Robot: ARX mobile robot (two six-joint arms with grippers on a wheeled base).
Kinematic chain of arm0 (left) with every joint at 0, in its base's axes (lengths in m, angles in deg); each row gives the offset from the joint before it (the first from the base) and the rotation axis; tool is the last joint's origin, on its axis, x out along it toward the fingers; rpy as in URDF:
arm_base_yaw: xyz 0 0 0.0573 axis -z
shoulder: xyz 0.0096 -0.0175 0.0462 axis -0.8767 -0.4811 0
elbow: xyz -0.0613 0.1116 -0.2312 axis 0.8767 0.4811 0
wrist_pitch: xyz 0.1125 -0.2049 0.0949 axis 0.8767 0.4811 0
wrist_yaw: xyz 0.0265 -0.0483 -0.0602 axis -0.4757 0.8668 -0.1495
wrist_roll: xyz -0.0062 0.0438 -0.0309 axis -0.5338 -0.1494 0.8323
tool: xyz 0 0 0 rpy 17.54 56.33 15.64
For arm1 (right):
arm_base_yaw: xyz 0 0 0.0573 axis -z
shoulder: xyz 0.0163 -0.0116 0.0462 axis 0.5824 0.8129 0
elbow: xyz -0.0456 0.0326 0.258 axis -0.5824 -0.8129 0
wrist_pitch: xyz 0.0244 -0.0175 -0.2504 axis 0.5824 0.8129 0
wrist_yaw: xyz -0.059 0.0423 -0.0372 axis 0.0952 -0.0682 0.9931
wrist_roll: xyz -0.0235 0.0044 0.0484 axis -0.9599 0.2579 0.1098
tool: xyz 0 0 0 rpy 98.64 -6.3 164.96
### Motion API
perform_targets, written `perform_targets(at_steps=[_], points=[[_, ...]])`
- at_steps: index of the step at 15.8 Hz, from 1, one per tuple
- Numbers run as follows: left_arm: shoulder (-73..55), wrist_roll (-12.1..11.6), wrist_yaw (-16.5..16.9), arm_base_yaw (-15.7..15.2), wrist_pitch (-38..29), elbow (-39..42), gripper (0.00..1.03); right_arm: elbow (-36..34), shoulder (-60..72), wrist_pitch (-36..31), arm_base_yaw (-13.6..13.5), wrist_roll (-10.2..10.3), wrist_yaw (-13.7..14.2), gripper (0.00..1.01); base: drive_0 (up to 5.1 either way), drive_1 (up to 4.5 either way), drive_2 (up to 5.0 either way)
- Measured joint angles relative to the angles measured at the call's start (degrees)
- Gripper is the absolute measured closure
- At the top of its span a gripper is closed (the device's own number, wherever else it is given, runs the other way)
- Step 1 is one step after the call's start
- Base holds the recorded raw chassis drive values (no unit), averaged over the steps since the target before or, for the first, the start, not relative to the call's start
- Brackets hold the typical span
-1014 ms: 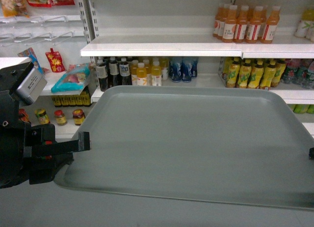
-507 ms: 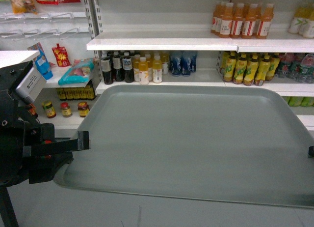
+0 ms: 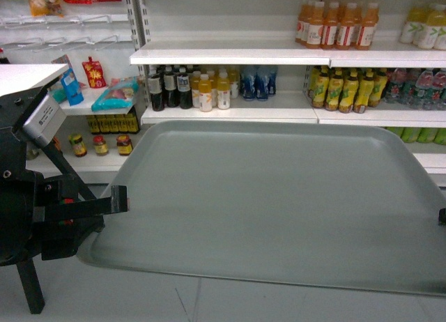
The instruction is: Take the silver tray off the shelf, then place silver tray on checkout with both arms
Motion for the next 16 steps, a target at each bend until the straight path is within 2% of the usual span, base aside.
perform_targets(at_steps=[16], points=[[0.11, 0.11, 0.13, 0.11, -0.13, 0.07, 1.0, -0.15, -0.04, 0.07, 0.09, 0.0, 0.09, 0.98, 0.1, -3.71, 3.9]])
